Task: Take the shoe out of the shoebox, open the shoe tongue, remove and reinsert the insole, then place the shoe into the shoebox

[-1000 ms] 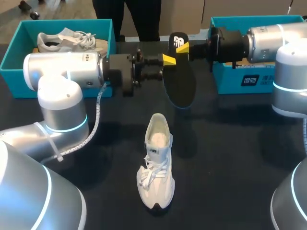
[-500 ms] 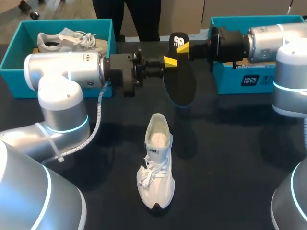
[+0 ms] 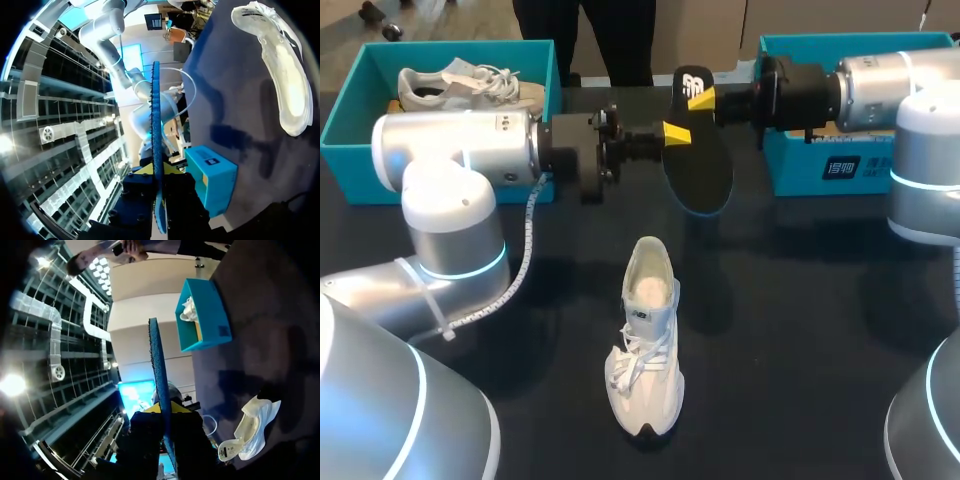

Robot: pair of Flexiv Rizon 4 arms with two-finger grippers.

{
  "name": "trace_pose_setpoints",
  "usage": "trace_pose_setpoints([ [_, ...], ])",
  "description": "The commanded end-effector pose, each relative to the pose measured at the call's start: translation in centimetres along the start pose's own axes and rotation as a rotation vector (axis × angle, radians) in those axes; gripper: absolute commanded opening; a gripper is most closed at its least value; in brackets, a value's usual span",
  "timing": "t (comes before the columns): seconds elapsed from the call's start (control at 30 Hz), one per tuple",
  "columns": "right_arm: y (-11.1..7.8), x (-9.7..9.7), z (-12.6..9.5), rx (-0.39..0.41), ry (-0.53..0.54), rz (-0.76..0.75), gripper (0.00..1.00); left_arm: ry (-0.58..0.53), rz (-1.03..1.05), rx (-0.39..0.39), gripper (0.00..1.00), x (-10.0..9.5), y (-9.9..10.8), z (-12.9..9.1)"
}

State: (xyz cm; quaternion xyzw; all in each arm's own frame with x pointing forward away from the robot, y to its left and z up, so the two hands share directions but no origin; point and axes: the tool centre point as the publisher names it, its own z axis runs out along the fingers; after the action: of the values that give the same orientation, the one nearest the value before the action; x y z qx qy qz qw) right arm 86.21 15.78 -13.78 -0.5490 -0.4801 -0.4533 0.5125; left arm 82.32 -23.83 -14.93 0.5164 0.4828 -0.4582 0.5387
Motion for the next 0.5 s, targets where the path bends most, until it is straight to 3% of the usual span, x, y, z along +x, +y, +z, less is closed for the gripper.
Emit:
trace_pose_setpoints([
  [0.03, -0.4, 0.0, 0.0, -0.007, 0.001, -0.01, 1.0, -0.001, 0.009, -0.007, 0.0, 0.0, 0.1, -0.2],
  [0.33, -2.3, -0.5, -1.0, -0.024, 0.0, -0.034, 1.0, 0.077, -0.11, -0.016, 0.0, 0.2, 0.3, -2.9],
  [0.5, -3.5, -0.8, -1.3, -0.02, -0.005, -0.048, 1.0, 0.212, -0.477, 0.022, 0.0, 0.2, -0.1, -4.1],
])
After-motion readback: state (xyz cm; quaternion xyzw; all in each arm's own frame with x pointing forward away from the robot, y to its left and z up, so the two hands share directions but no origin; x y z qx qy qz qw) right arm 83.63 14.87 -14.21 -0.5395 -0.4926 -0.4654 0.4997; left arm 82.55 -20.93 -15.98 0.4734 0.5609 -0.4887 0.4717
